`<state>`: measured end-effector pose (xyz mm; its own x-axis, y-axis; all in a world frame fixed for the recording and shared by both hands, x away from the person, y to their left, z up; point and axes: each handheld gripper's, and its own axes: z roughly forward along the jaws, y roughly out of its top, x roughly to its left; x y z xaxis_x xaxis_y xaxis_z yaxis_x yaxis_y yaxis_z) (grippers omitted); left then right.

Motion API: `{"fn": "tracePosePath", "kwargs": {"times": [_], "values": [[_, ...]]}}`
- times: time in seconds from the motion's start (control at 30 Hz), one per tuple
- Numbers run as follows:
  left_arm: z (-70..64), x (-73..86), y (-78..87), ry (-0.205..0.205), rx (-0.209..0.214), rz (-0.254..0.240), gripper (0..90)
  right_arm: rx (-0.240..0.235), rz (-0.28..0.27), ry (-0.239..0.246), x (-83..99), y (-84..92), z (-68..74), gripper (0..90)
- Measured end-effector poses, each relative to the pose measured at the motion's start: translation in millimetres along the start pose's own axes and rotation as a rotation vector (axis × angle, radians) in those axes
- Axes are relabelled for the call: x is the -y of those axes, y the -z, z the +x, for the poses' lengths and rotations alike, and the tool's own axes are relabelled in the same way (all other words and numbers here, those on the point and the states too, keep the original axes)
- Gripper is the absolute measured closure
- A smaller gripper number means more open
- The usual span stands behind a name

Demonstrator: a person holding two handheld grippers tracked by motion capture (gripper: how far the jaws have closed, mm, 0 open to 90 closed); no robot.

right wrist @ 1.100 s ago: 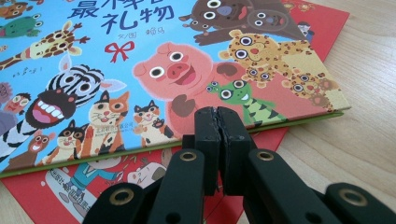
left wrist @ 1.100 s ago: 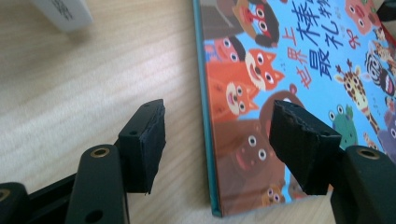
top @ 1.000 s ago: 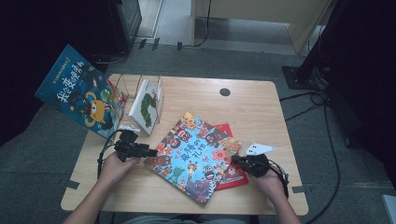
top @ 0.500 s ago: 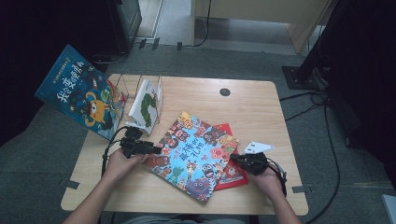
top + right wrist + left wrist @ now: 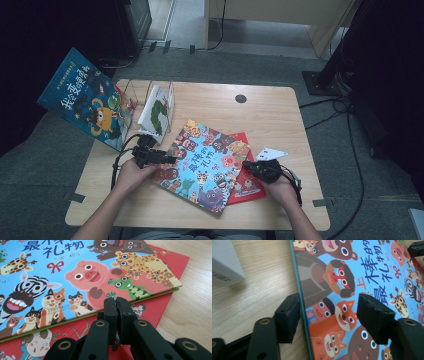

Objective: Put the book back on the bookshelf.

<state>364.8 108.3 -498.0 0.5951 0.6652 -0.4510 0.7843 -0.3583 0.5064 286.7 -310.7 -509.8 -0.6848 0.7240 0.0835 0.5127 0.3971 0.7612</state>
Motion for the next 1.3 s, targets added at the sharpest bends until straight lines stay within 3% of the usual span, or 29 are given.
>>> {"fn": "tracePosePath", "kwargs": {"times": [0.17,0.4,0.5,0.57,0.63,0.73,0.87,0.9,0.93,0.97,1.0,1.07,1.1,1.2,1.3], "values": [[-1.9,-2.2,-2.2,0.030,-0.017,-0.010,37.8,0.006,0.004,0.008,-0.5,0.1,1.3,87.3],[-3.7,-8.3,-6.2,0.036,-0.045,-0.009,38.5,-0.050,0.030,0.009,0.4,3.0,10.9,89.6],[-0.6,-8.3,-4.3,0.079,-0.035,-0.007,43.7,-0.053,0.029,-0.004,0.5,2.5,11.1,89.8],[-2.8,-8.3,-3.5,0.067,-0.063,0.001,49.0,-0.059,0.029,-0.041,0.3,1.8,9.6,90.0],[-4.4,-9.9,-1.7,0.084,-0.073,0.017,50.2,-0.062,0.029,-0.057,-0.2,1.0,8.9,90.0],[-6.3,-11.1,1.7,0.098,-0.086,0.036,53.0,-0.062,0.027,-0.043,-0.4,0.5,9.2,90.0],[-13.7,-16.1,14.1,0.080,-0.088,0.026,55.9,-0.062,0.025,-0.041,-0.6,-0.1,9.1,90.0],[-11.5,-17.8,19.5,0.108,0.131,-0.018,66.0,-0.060,0.023,-0.042,-0.8,-0.5,8.9,90.0],[-15.5,-22.2,22.4,0.178,0.309,-0.072,70.5,-0.064,0.015,-0.046,-0.9,-1.8,9.2,90.0],[-28.3,-29.5,24.2,0.160,0.308,-0.070,68.2,-0.068,0.012,-0.046,-1.9,-3.7,10.7,90.0],[-47.4,-38.3,25.1,0.075,0.232,-0.032,65.9,-0.068,0.014,-0.031,-3.6,-5.6,13.4,90.0],[-60.2,-43.8,25.1,0.040,0.200,0.000,57.2,-0.071,0.021,0.041,-5.8,-8.1,20.8,90.0],[-61.0,-43.4,25.6,0.035,0.191,0.002,54.4,-0.072,0.017,0.070,-5.2,-8.0,22.1,89.9],[-52.9,-37.3,26.8,0.029,0.131,0.006,56.1,-0.084,0.012,0.055,-3.2,-6.5,19.4,89.5],[-44.6,-31.9,28.0,0.021,0.080,0.011,54.9,-0.075,0.017,0.077,-4.0,-6.5,20.8,89.5]]}}
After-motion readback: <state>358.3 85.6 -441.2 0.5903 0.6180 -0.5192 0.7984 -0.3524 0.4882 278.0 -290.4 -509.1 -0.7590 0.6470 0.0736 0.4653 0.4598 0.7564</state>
